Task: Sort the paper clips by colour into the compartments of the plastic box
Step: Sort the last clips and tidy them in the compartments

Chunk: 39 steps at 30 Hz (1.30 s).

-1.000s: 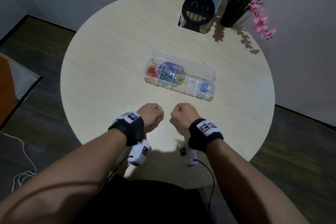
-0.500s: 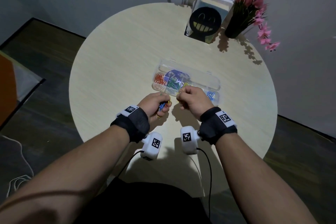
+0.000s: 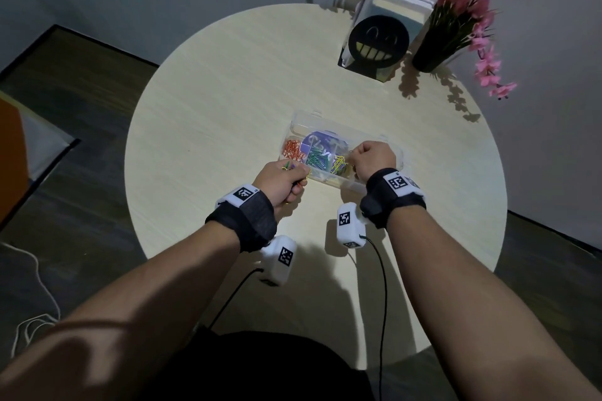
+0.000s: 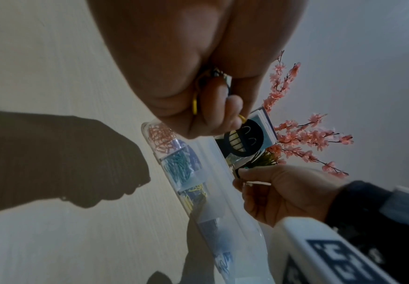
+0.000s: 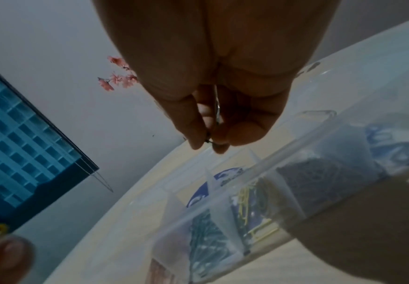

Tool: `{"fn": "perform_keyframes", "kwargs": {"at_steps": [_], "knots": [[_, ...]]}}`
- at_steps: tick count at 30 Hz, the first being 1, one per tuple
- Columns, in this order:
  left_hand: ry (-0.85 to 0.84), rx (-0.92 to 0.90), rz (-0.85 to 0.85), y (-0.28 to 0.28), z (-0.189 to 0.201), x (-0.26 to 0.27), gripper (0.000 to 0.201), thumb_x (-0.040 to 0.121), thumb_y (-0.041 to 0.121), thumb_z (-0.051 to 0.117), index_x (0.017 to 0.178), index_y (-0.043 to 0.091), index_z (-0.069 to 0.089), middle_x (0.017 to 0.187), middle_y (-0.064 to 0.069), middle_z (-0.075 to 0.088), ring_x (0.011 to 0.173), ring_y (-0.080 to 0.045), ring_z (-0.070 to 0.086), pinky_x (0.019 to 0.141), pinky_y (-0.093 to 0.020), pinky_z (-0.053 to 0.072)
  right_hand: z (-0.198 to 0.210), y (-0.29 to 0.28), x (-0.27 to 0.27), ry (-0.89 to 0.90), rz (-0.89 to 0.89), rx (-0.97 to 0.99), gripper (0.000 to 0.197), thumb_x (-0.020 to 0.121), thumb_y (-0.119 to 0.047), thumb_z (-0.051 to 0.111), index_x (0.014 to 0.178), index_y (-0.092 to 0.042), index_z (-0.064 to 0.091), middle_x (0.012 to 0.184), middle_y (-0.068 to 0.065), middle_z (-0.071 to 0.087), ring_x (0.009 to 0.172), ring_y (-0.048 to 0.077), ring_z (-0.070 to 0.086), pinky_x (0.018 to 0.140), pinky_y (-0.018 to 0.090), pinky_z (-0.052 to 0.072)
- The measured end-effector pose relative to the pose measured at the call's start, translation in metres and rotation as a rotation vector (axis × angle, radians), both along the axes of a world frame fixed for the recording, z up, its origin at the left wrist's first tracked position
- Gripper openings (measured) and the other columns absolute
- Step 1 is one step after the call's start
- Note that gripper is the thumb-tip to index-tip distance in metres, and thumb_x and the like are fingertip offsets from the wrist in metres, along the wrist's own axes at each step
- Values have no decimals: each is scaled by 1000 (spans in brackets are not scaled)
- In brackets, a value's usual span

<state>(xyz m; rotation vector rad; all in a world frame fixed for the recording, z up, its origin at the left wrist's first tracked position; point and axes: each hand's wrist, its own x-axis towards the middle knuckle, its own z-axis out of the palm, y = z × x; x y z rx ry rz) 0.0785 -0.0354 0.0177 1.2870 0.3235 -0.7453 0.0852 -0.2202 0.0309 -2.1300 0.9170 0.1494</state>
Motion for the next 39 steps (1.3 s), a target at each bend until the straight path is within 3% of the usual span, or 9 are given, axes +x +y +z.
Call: {"fn": "perform_keyframes", "kwargs": {"at_steps": [6, 14, 17, 20, 23, 27, 32, 36, 39], "knots": [[43, -23, 20, -2, -5, 3, 13, 91, 10, 58, 79, 11, 55, 60, -4, 48, 40, -8, 35, 35, -14, 24, -2, 7, -4, -62, 21, 65, 19, 68, -10, 72, 63, -24, 60, 69, 6, 68, 55, 22, 57, 63, 37, 53], [36, -16, 42, 2, 0, 3, 14, 93, 7, 54, 79, 8, 54, 63, -6, 48, 40, -7, 37, 34, -15, 27, 15, 36, 4, -109, 156, 75, 7, 81, -25, 69, 83, -19, 66, 74, 2, 64, 59, 17, 55, 62, 30, 51], [31, -32, 50, 0, 3, 4, 15, 92, 6, 52, 78, 8, 55, 63, -6, 48, 41, -8, 38, 34, -15, 25, 30, 46, -13, -61, 327, 322, 9, 83, -18, 69, 82, -10, 65, 63, 3, 58, 52, 19, 49, 51, 29, 43], [23, -53, 26, -5, 4, 1, 18, 90, 8, 50, 73, 9, 56, 63, -6, 48, 45, -11, 38, 35, -17, 22, 32, 51, -24, -44, 311, 412, 10, 81, -4, 69, 81, -7, 60, 56, 3, 58, 45, 17, 45, 46, 26, 40], [55, -75, 16, -10, 6, -2, 27, 96, 19, 45, 74, 7, 55, 63, -7, 48, 44, -11, 38, 35, -18, 22, 30, 51, -28, -54, 269, 388, 19, 79, 1, 67, 71, -11, 54, 59, 10, 58, 42, 16, 45, 46, 25, 40], [214, -190, 72, -8, 10, -2, 38, 99, 30, 36, 79, 4, 55, 56, -8, 55, 41, -13, 44, 36, -16, 27, 28, 34, -26, -56, 221, 271, 24, 75, 6, 59, 61, -14, 54, 54, 8, 53, 40, 18, 48, 50, 31, 45], [347, -392, 143, 4, 20, -1, 42, 97, 30, 29, 82, 2, 55, 59, -11, 59, 46, -19, 56, 43, -17, 45, 10, -1, -3, -32, 121, -28, 22, 73, -10, 60, 53, -20, 52, 63, 8, 63, 69, 37, 66, 70, 45, 57], [366, -488, 194, 9, 24, -3, 43, 98, 30, 29, 82, 1, 57, 64, -13, 61, 56, -26, 65, 53, -27, 56, 7, 0, 3, -4, 109, -56, 18, 73, -12, 64, 58, -21, 56, 70, 4, 65, 78, 31, 67, 75, 36, 56], [358, -526, 219, 10, 26, -3, 41, 97, 28, 30, 84, 1, 59, 70, -14, 64, 67, -30, 70, 63, -34, 58, 25, 15, -4, -93, 201, -91, 10, 76, -15, 66, 71, -21, 61, 74, 0, 64, 75, 20, 60, 68, 24, 45]]}}
